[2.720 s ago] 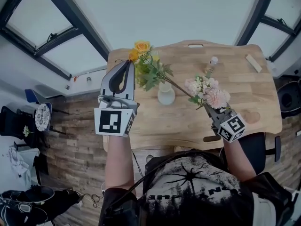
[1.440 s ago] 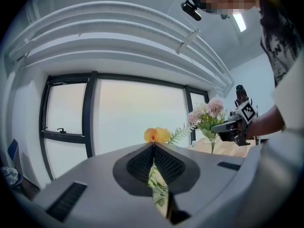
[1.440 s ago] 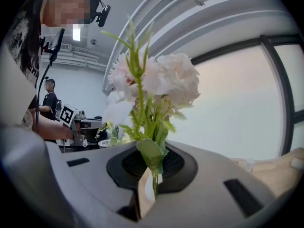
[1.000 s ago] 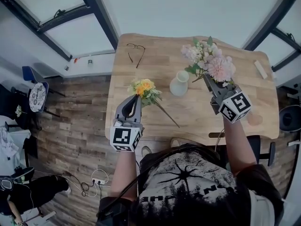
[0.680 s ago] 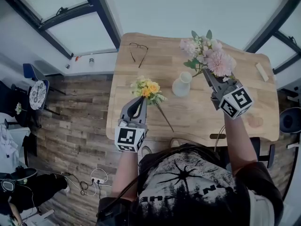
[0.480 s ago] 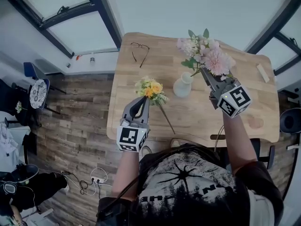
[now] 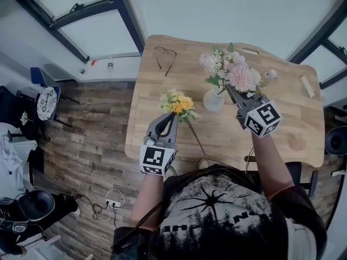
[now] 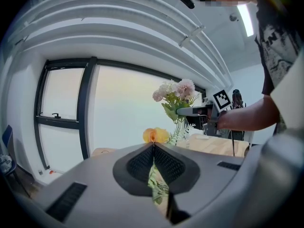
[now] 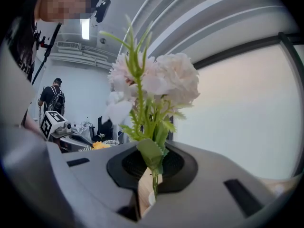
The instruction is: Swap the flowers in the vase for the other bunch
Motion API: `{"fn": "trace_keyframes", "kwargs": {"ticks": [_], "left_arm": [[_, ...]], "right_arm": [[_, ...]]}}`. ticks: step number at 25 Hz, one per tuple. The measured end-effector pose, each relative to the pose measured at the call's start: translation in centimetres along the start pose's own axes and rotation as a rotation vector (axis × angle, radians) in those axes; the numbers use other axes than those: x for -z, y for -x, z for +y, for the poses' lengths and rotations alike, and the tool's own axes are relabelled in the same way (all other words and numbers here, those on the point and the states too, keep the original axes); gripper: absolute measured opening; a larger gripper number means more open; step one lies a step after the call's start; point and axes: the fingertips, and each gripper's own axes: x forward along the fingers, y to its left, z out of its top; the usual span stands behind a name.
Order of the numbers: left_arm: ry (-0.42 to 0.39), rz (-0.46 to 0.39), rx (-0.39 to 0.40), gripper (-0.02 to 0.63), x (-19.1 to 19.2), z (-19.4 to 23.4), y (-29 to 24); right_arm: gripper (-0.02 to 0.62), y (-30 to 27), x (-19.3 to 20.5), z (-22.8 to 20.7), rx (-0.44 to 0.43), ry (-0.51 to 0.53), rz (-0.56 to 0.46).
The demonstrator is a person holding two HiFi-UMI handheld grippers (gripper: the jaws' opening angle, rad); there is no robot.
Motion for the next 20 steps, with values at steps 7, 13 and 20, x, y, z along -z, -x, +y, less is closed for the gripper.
{"fn": "trace_keyframes", "kwargs": {"ticks": [7, 13, 20], "left_arm": [[-0.008, 0.006, -0.002, 0.015, 0.4, 0.1, 0.1], [-0.008, 0.009, 0.003, 0.015, 0.0, -0.3, 0.2], [-0.011, 0.021, 0.009, 0.016, 0.1, -0.5, 0.6]], "right_arm": [[0.034, -0.6, 3.4, 0.0, 0.0, -0.021, 0.018], [0.034, -0.7, 5.4, -0.3, 0.012, -0.032, 0.04], [0.034, -0.5, 7.2, -0.3, 0.022, -0.021, 0.042]]}}
